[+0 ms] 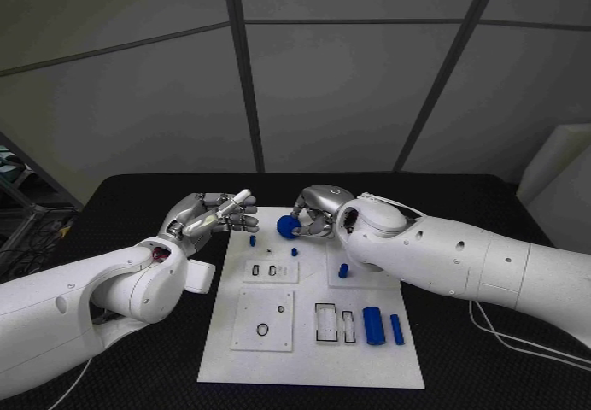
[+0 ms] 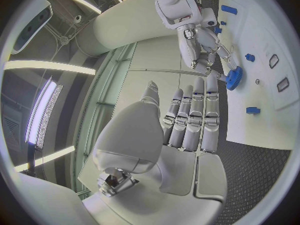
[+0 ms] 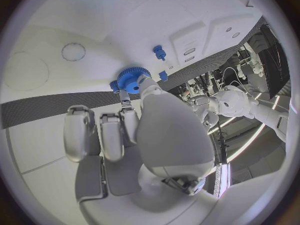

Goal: Assemble the parts on the task board

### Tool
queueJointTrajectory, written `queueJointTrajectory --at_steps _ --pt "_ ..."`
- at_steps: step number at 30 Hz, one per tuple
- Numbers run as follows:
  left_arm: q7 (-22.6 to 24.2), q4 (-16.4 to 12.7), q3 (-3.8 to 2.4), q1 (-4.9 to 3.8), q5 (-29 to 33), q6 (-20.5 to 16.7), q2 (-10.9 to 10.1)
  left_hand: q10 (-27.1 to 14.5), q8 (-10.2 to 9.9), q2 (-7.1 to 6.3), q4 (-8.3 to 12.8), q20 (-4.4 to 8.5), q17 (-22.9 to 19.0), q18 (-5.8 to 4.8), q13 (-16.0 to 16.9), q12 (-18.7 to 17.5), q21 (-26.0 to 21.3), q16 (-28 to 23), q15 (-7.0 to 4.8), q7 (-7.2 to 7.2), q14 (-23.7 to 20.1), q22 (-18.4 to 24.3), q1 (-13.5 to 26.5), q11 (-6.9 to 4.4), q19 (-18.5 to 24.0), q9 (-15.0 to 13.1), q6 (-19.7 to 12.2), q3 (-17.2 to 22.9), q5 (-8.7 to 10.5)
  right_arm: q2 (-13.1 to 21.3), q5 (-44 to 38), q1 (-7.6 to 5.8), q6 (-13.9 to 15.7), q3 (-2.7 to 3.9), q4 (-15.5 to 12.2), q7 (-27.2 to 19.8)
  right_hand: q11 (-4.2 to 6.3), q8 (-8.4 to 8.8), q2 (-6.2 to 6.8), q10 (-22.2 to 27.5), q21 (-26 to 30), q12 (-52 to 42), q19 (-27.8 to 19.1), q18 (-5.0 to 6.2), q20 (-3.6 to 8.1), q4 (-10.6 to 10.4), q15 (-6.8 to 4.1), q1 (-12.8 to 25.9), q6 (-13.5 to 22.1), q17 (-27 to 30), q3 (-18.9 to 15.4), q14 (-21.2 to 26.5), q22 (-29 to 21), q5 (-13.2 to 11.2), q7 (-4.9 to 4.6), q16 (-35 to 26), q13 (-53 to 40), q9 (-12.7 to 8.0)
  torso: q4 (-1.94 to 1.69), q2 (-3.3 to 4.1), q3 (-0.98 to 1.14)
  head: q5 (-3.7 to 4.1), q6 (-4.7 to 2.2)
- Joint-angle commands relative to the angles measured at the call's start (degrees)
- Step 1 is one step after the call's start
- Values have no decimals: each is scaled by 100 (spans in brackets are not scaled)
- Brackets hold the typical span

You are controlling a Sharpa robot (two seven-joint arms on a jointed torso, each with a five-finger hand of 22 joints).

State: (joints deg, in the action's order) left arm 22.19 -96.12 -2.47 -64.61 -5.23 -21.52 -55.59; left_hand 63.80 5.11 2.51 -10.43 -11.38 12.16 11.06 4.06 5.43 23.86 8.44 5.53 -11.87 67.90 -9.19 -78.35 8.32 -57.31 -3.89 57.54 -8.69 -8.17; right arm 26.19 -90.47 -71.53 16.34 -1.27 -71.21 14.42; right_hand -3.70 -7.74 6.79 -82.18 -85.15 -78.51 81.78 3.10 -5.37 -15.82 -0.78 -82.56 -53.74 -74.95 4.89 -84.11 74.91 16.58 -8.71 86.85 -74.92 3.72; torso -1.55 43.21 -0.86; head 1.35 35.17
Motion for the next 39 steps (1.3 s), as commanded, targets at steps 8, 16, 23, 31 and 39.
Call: queueJointTrajectory --at_steps 8,16,23,31,39 --pt "-13 -4 -4 -10 -1 61 3 18 -41 33 36 -10 19 -63 -4 -27 -29 -37 3 -36 -25 12 -8 40 42 7 4 -25 10 -41 -1 -7 -194 -6 19 -32 -58 164 109 85 15 103 -31 -46 -108 -72 91 324 233 -738 11 -430 348 -187 -56 31 -74 11 -1 0 0 0 1" --pt "-18 -3 -4 -10 -1 61 4 18 -41 33 36 -10 19 -63 -4 -27 -29 -37 3 -36 -25 12 -8 40 42 7 4 -25 10 34 41 -6 50 -7 -63 -104 -66 147 79 37 2 37 -9 -52 -128 -81 102 638 160 -776 74 -437 382 -88 -59 46 -154 37 3 -1 3 -2 -7" --pt "-16 4 -4 -9 -1 68 -7 18 -41 33 36 -10 19 -63 -4 -27 -29 -37 3 -36 -25 12 -8 40 42 7 4 -25 10 617 617 8 917 -3 -526 -658 -56 112 37 0 18 -10 -37 -42 -125 -47 96 653 67 -733 150 -427 346 9 -50 29 -208 50 23 -11 12 -15 -25" --pt "-16 24 -3 -9 -1 57 -31 18 -45 35 40 -10 22 -63 -4 -32 -30 -43 4 -37 -24 13 -11 41 42 7 4 -26 11 1756 1731 7 878 -3 -1091 -1359 -33 112 97 63 73 70 -122 -18 -109 146 76 352 -1 -636 275 -402 242 0 -28 -16 -143 45 114 -43 37 -46 -58" --pt "-17 64 -2 -4 -1 60 11 18 -45 36 42 -10 23 -63 -4 -32 -30 -44 4 -37 -24 13 -12 41 42 6 5 -27 11 2324 2127 9 678 -6 -1001 -1723 -2 118 174 63 84 80 -131 -16 -88 291 51 141 -51 -638 323 -403 234 -14 5 -21 -147 41 141 -62 88 -6 -90"
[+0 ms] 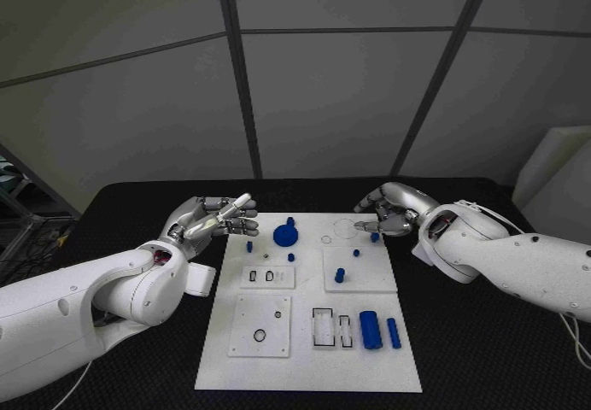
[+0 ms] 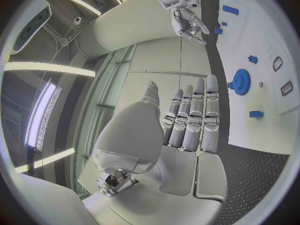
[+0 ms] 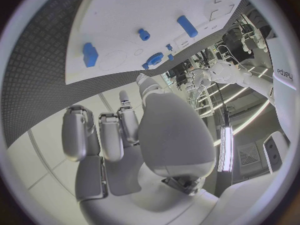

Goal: Assemble the parts on the task board

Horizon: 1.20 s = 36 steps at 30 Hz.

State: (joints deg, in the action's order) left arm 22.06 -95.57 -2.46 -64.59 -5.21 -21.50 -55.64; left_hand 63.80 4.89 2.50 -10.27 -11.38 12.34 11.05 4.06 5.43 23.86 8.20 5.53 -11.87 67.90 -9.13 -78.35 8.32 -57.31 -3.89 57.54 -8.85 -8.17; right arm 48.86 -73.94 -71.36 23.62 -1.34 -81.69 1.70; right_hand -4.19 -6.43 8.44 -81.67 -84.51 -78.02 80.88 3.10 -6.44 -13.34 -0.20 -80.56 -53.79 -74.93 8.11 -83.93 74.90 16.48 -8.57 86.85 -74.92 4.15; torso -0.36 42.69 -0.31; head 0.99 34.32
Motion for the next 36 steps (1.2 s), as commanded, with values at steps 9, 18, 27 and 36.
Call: queueJointTrajectory --at_steps 9,18,27,36 --pt "-4 60 -2 16 -3 71 72 18 -24 36 25 -10 5 -63 -4 -32 -30 -21 4 -37 -24 8 -12 41 42 6 5 -10 11 103 547 26 -254 -3 392 -649 63 17 38 10 30 35 -53 -12 34 127 -22 -179 -34 -646 26 -422 220 -57 7 -22 -153 -12 23 3 33 133 -7" --pt "-6 103 -2 31 -3 76 103 18 -24 36 25 -10 5 -63 -4 -32 -30 -21 4 -37 -24 8 -12 41 42 6 5 -10 11 91 556 134 -495 -4 610 -707 65 16 41 6 31 30 -53 -12 36 143 -25 -199 -46 -649 29 -423 220 -79 10 -21 -160 -11 16 5 13 169 34" --pt "-5 120 -2 38 -3 75 110 18 -24 36 25 -10 5 -63 -4 -32 -30 -21 4 -37 -24 8 -12 41 42 6 5 -10 11 85 556 194 -590 -4 689 -733 66 10 43 6 32 29 -54 -12 38 153 -26 -208 -63 -647 29 -423 218 -92 10 -22 -161 -8 5 -5 8 174 73" --pt "-7 130 -2 42 -3 76 114 18 -24 36 25 -10 5 -63 -4 -32 -30 -21 4 -37 -24 8 -12 41 42 6 5 -10 11 36 557 206 -630 -4 766 -744 65 6 41 2 32 25 -54 -12 39 154 -26 -208 -75 -657 29 -425 219 -97 9 -19 -167 -6 8 -7 10 171 81"
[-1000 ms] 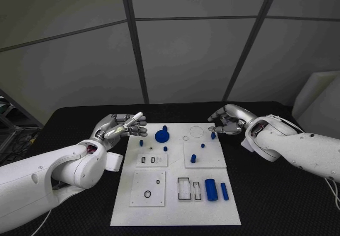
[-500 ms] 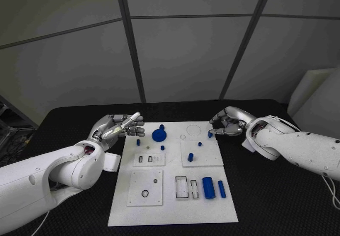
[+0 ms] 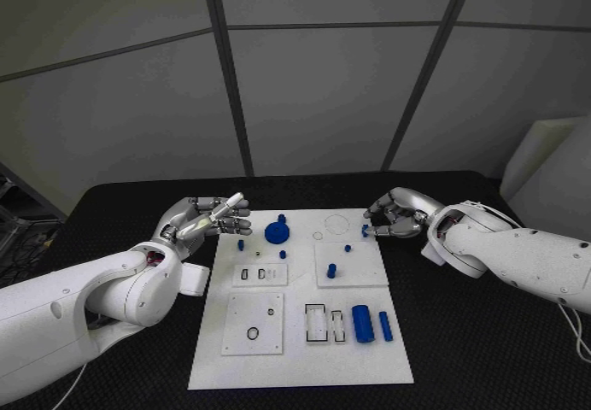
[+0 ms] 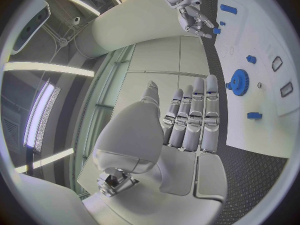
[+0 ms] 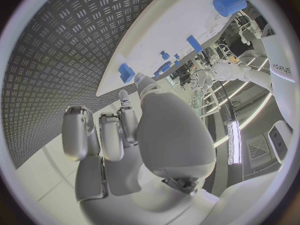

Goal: Assemble the parts on the task board

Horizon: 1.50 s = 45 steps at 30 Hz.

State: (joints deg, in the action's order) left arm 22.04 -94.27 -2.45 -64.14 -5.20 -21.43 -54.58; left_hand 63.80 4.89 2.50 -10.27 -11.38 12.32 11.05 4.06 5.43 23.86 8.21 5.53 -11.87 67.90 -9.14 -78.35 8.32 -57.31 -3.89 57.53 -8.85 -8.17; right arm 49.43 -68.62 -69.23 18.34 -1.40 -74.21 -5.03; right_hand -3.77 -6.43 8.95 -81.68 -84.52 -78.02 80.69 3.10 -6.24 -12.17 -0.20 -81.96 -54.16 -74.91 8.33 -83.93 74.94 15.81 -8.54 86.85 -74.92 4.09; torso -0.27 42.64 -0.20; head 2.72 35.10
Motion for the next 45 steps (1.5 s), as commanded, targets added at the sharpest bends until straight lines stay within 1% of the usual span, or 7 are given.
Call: queueJointTrajectory --at_steps 1,12,24,28,33,40,45 --pt "-5 0 -4 -3 -3 69 9 18 -24 36 26 -10 6 -63 -4 -32 -30 -21 4 -36 -24 9 -12 41 42 6 5 -11 11 -31 24 -4 -118 2 32 -69 23 5 -13 1 32 22 -34 -12 19 37 -26 -68 -41 -664 7 -427 215 -31 5 -17 -170 1 0 -4 0 -1 5" --pt "-6 3 -4 0 -3 63 8 18 -24 36 26 -10 6 -63 -4 -32 -30 -21 4 -36 -24 9 -12 41 42 6 5 -11 11 -121 -51 73 -213 2 142 -41 17 -39 -71 -16 30 3 -26 -15 21 73 -23 -97 -178 -684 35 -432 227 -24 -6 -10 -196 16 1 -3 0 -11 18" --pt "-7 5 -4 5 -3 60 6 18 -24 36 26 -10 6 -63 -4 -32 -30 -21 4 -36 -24 9 -12 41 42 6 5 -11 11 -182 -78 89 -213 2 220 -20 22 -72 -147 -38 22 -24 -11 -19 22 97 -25 -107 -305 -706 76 -437 248 -9 0 -2 -228 25 3 -1 1 -28 28" --pt "-7 9 -4 6 -3 59 7 18 -24 36 26 -10 6 -63 -4 -32 -30 -21 4 -36 -24 9 -12 41 42 6 5 -11 11 -191 -79 89 -203 2 234 -25 39 -106 -206 -52 15 -40 0 -22 28 103 -37 -105 -413 -720 109 -440 262 -10 24 3 -247 34 3 -4 1 -29 29" --pt "-8 13 -4 7 -3 57 7 27 -31 44 38 -12 16 -62 -2 -41 -33 -40 4 -32 -22 13 -19 38 43 5 13 -16 11 -200 -79 90 -179 2 244 -32 101 -186 -336 -75 7 -67 16 -25 61 143 -83 -145 -642 -734 195 -443 283 -128 101 8 -281 59 0 -3 1 -26 36" --pt "-13 18 -4 8 -3 55 7 27 -31 44 38 -12 16 -62 -2 -41 -33 -40 4 -32 -22 13 -19 38 43 5 13 -16 11 -207 -77 91 68 2 236 -82 185 -277 -478 -128 -21 -126 64 -39 123 199 -154 -182 -870 -790 281 -456 349 -235 200 29 -350 93 2 -5 1 -27 52" --pt "-16 18 -4 9 -3 54 -1 27 -33 46 39 -12 18 -62 -2 -43 -34 -43 4 -33 -21 13 -19 39 43 5 13 -17 11 -173 -60 92 455 3 170 -26 217 -295 -535 -157 -48 -152 107 -52 155 223 -184 -182 -933 -838 309 -467 406 -302 235 48 -382 102 11 -5 4 -34 68"
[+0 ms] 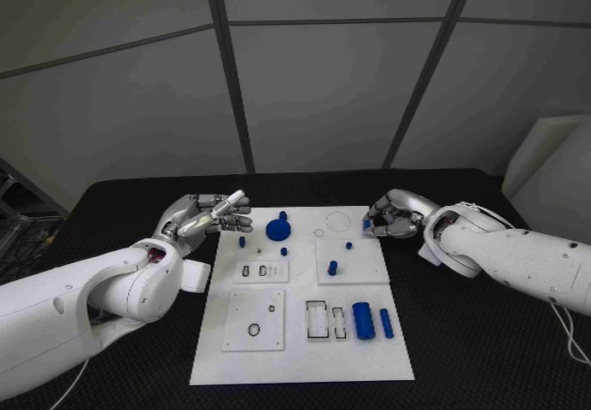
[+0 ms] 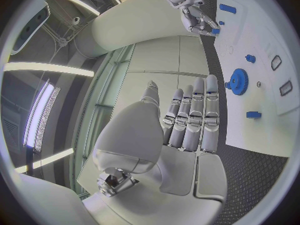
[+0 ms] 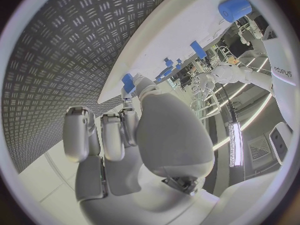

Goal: Assemble the parts on the task board

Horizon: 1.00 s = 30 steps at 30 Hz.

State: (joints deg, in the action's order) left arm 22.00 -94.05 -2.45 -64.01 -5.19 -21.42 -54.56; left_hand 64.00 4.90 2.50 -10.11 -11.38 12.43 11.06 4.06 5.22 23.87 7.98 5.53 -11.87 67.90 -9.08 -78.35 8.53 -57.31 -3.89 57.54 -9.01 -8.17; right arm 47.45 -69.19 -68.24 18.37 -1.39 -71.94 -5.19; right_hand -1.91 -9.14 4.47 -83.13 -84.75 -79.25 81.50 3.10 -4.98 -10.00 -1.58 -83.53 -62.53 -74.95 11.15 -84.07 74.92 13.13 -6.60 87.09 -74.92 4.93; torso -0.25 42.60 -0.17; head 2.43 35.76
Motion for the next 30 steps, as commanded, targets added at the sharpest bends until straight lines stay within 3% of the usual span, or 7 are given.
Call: queueJointTrajectory --at_steps 1,8,13,16,18,23,30 --pt "-12 -3 -4 -4 -4 53 -5 7 -34 46 23 -12 7 -62 -2 -22 -34 -21 4 -33 -21 6 -19 19 43 5 12 -1 11 42 5 -8 512 3 -97 -3 33 -25 -89 -14 -28 -30 32 -54 30 8 -46 -26 -100 -838 28 -454 415 -34 43 25 -384 19 8 -1 2 -5 2" --pt "-11 -2 -4 0 -4 49 -18 7 -34 46 23 -12 7 -62 -2 -22 -34 -21 4 -33 -21 6 -19 19 43 5 12 -1 11 216 26 -12 753 17 -672 205 42 -26 -96 -12 -37 -24 47 -59 41 24 -56 -30 -113 -852 36 -457 436 -7 50 31 -379 22 22 -15 -4 -10 3" --pt "-11 -3 -4 1 -5 48 -21 7 -34 46 23 -12 7 -62 -2 -22 -34 -21 4 -33 -21 6 -19 19 43 5 12 -1 11 234 2 -18 781 82 -1197 542 48 -26 -114 -8 -50 -12 68 -66 49 35 -62 -30 -122 -868 48 -461 464 19 57 37 -369 25 9 -33 -19 -15 9" --pt "-10 8 -4 0 -5 46 -16 6 -37 48 26 -13 10 -62 -2 -26 -34 -25 5 -36 -20 7 -20 20 43 5 12 -2 12 93 -86 -21 741 106 -1446 784 53 -24 -129 18 -55 32 77 -68 56 53 -68 -42 -127 -867 64 -461 475 43 62 37 -327 27 4 -53 -26 -44 98" --pt "-9 21 -4 0 -5 48 -11 6 -37 48 26 -13 10 -62 -2 -26 -34 -25 5 -36 -20 7 -20 20 43 5 12 -2 12 -44 -182 -21 704 113 -1559 922 55 -22 -141 27 -57 47 80 -69 59 57 -70 -43 -128 -871 72 -461 480 52 63 38 -313 28 -3 -64 -28 -86 104" --pt "-6 79 -4 -1 -5 45 -5 6 -37 48 26 -13 10 -62 -2 -26 -34 -25 5 -36 -20 7 -20 20 43 5 12 -2 12 -508 -564 -19 570 116 -1693 1249 55 -20 -150 34 -60 60 86 -71 61 57 -72 -39 -126 -871 76 -461 488 56 61 38 -301 28 -24 -93 -31 -185 129" --pt "-1 163 -5 -6 -5 37 -28 8 -38 50 27 -13 12 -62 -1 -27 -35 -28 5 -35 -19 8 -20 20 43 5 13 -3 12 -1078 -1148 -15 285 54 -1616 1704 54 -15 -150 31 -62 57 88 -72 63 60 -73 -33 -121 -878 77 -463 491 67 60 41 -307 27 -54 -135 -55 -313 255"
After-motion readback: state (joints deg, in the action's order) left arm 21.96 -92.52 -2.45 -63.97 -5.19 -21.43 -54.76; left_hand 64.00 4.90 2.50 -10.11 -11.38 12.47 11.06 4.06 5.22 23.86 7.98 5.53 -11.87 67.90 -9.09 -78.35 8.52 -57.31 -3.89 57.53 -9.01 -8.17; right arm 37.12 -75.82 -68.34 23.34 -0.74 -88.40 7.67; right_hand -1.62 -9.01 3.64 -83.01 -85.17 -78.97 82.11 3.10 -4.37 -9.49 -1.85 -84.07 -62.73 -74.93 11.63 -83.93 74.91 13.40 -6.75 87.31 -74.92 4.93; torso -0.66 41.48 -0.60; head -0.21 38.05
